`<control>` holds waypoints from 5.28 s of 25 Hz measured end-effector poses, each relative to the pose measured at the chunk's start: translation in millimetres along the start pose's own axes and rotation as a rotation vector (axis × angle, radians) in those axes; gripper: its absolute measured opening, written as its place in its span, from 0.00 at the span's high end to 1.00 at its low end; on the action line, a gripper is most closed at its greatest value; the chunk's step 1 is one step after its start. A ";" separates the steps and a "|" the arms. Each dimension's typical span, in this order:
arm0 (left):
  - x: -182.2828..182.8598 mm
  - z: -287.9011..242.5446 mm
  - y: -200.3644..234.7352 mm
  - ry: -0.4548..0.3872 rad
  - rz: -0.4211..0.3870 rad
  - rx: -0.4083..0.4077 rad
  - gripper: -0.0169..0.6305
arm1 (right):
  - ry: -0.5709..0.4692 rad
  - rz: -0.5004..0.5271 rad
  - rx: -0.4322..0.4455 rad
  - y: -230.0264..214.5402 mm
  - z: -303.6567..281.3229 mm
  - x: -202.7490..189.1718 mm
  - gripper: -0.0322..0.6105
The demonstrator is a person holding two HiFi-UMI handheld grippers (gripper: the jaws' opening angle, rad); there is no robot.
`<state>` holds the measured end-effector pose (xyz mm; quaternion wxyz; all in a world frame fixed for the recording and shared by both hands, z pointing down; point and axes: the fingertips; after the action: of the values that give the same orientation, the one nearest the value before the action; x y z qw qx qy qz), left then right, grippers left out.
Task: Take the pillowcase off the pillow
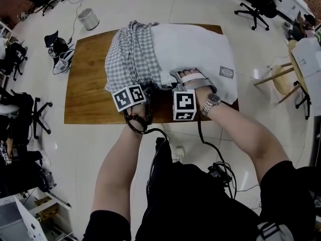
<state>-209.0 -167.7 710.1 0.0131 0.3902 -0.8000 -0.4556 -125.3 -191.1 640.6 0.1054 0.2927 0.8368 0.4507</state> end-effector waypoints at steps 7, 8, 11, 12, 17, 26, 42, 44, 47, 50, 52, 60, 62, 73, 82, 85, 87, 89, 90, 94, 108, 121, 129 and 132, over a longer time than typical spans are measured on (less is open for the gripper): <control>9.5 22.3 6.2 -0.033 -0.005 0.079 0.91 | -0.010 -0.068 -0.011 -6.8 11.8 -25.1 0.89; 11.6 25.7 6.6 -0.038 -0.004 0.090 0.92 | -0.011 -0.064 -0.012 -6.9 13.4 -28.4 0.90; 20.0 39.3 11.0 -0.063 -0.002 0.125 0.92 | -0.016 -0.045 -0.024 -8.3 21.2 -35.8 0.90; 23.7 44.2 13.0 -0.071 -0.001 0.136 0.92 | -0.019 -0.043 -0.025 -9.2 24.0 -38.8 0.90; 34.3 62.1 21.6 -0.109 0.004 0.181 0.93 | -0.031 -0.036 -0.032 -5.2 41.2 -55.7 0.90; 49.9 93.5 44.9 -0.165 0.042 0.250 0.93 | -0.066 -0.041 -0.025 7.0 61.0 -66.3 0.91; 62.7 127.8 61.8 -0.202 0.045 0.281 0.92 | -0.049 -0.068 -0.004 18.8 79.0 -62.1 0.90; 61.3 130.5 63.2 -0.203 0.048 0.281 0.92 | -0.047 -0.069 -0.001 19.6 81.3 -61.7 0.90; 60.7 135.8 68.1 -0.212 0.058 0.285 0.92 | -0.042 -0.071 0.003 22.9 84.5 -61.5 0.90; 60.6 142.0 71.6 -0.204 0.051 0.294 0.92 | -0.039 -0.076 0.011 27.6 87.7 -60.5 0.90; 57.3 143.3 70.7 -0.177 0.031 0.299 0.91 | -0.044 -0.081 0.019 29.8 89.5 -58.0 0.89; 62.3 177.2 67.2 -0.232 -0.027 0.351 0.65 | -0.145 -0.130 0.080 23.5 114.0 -41.3 0.60; 65.4 187.4 63.5 -0.255 -0.030 0.353 0.65 | -0.160 -0.132 0.098 22.0 122.3 -36.5 0.57; 59.9 207.7 0.8 -0.253 -0.155 0.265 0.65 | -0.185 -0.130 0.155 17.4 161.0 -24.9 0.56; 77.7 163.3 -60.9 -0.130 -0.287 0.066 0.66 | -0.191 -0.232 0.154 -31.7 151.6 -34.4 0.56; 81.9 154.2 -79.9 -0.110 -0.347 0.076 0.65 | -0.195 -0.259 0.161 -40.9 142.4 -38.7 0.56; 87.1 151.8 -96.5 -0.098 -0.398 0.076 0.63 | -0.201 -0.281 0.169 -48.7 134.2 -39.5 0.56; 95.1 149.9 -116.6 -0.069 -0.474 0.077 0.62 | -0.209 -0.304 0.179 -59.0 123.3 -40.7 0.56; 98.2 147.7 -125.4 -0.052 -0.510 0.076 0.61 | -0.213 -0.314 0.184 -63.6 117.8 -41.7 0.56; 112.0 122.3 -149.6 0.016 -0.604 0.058 0.59 | -0.231 -0.364 0.204 -84.9 96.5 -51.6 0.56; 181.1 17.2 -183.2 0.330 -0.807 0.033 0.49 | -0.337 -0.558 0.442 -154.1 -9.2 -64.7 0.48; 217.8 -75.8 -158.7 0.704 -0.801 0.069 0.42 | -0.385 -0.656 0.840 -164.2 -97.0 -86.8 0.35; 205.7 -109.7 -101.5 0.943 -0.724 0.148 0.49 | -0.318 -0.738 1.081 -123.7 -126.0 -93.1 0.34; 214.0 -112.0 -96.4 0.966 -0.689 0.158 0.71 | -0.299 -0.800 1.144 -119.2 -126.2 -96.9 0.55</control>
<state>-256.5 -411.3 632.8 0.1981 0.7899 -0.5623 -0.1439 -149.8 -385.6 607.0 0.2062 0.0312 0.9618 -0.1773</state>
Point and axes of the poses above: the fingertips, and each gripper's own axes: z backward along the fingers, y to its left, x out of its top, and after that the axes turned 15 degrees about z, right-handed
